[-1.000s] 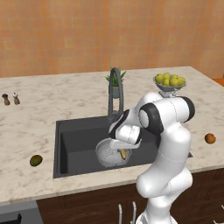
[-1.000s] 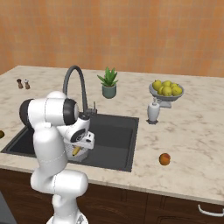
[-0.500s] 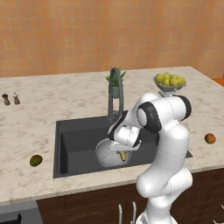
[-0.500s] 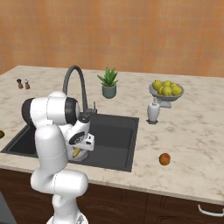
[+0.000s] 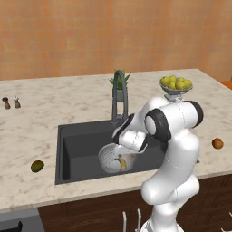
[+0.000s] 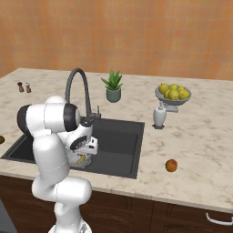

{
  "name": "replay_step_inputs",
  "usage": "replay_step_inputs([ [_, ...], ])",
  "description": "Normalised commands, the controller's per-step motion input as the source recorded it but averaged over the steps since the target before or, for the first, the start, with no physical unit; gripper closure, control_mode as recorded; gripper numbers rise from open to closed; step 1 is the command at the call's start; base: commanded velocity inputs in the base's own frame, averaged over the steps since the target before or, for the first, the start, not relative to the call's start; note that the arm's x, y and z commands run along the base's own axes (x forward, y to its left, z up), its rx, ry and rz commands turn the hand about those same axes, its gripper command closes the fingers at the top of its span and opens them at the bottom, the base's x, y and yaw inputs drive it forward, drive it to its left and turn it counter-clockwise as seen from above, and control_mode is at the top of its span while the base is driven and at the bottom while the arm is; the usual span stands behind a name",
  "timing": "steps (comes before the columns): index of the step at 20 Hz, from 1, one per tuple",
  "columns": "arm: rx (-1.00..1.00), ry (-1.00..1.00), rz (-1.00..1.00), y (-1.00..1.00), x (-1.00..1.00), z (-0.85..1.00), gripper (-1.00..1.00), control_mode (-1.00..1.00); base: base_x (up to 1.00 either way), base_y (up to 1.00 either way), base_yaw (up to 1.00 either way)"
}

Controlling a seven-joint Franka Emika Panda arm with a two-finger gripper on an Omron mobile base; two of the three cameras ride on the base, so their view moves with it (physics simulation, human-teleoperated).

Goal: Put the colander in the sink, put the mango, peach, banana in the colander, and turn on the sink faucet and pour water over the colander.

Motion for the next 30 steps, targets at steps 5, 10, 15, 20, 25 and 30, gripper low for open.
replay_step_inputs([
  [5,0.0,-0.01,-0.01,-0.09,-0.28,0.35,-1.0,-1.0,0.0,0.0,0.0],
  [10,0.0,-0.05,-0.02,-0.11,-0.3,0.44,-1.0,-1.0,0.0,0.0,0.0],
  [15,0.0,0.0,0.0,-0.36,-0.34,0.56,-1.0,-1.0,0.0,0.0,0.0],
  [20,0.0,0.01,-0.02,-0.35,-0.23,0.79,-1.0,-1.0,0.0,0.0,0.0],
  [25,0.0,0.05,-0.04,-0.39,-0.31,0.84,-1.0,-1.0,0.0,0.0,0.0],
  [30,0.0,0.06,-0.06,-0.47,-0.52,0.57,-1.0,-1.0,0.0,0.0,0.0],
])
